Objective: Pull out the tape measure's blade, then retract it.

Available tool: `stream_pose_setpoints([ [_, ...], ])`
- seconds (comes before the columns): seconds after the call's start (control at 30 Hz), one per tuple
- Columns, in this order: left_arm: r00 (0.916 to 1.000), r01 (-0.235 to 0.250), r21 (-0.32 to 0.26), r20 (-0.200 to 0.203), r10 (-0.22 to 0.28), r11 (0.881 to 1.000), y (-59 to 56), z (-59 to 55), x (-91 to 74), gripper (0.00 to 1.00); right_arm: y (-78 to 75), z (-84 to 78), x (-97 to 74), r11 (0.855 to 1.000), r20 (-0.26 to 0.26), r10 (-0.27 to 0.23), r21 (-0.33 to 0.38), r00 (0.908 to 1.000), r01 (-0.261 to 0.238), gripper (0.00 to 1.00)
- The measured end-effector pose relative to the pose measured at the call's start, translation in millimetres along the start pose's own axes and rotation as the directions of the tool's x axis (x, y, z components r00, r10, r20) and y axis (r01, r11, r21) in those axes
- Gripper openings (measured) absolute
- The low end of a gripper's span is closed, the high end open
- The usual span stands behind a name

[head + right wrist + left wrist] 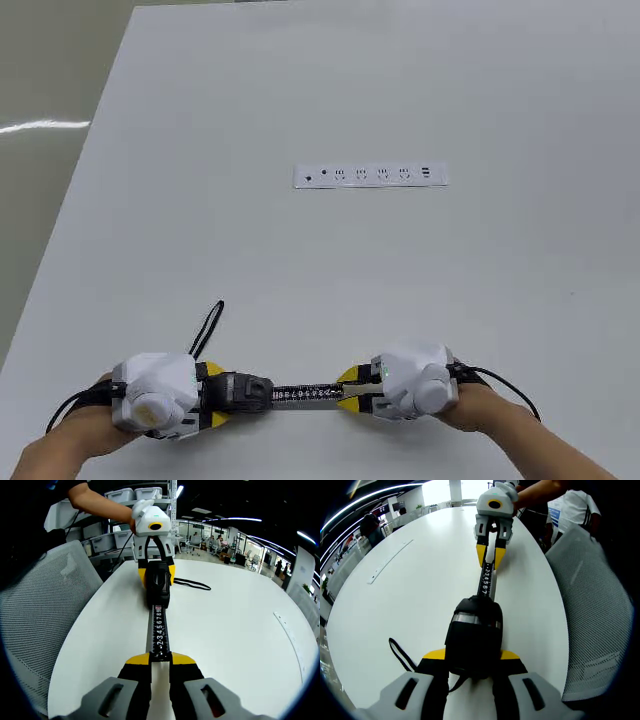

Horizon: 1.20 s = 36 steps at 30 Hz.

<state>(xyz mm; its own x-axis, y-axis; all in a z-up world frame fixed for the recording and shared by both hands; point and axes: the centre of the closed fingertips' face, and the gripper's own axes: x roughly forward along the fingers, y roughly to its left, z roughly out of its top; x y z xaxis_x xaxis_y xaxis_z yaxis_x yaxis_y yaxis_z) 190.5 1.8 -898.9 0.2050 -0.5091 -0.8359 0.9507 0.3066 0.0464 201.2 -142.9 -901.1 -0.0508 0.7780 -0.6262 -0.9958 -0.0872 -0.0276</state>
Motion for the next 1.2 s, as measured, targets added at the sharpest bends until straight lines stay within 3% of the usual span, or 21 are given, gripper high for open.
stream_pose_setpoints([
  [1.2,1.0,-0.002,-0.003,-0.007,0.002,1.0,-0.1,1.1,0.5,0.3,-0.8,-13.8,-13.8,1.0,-0.011,0.001,0.013,0.9999,-0.001,0.1],
])
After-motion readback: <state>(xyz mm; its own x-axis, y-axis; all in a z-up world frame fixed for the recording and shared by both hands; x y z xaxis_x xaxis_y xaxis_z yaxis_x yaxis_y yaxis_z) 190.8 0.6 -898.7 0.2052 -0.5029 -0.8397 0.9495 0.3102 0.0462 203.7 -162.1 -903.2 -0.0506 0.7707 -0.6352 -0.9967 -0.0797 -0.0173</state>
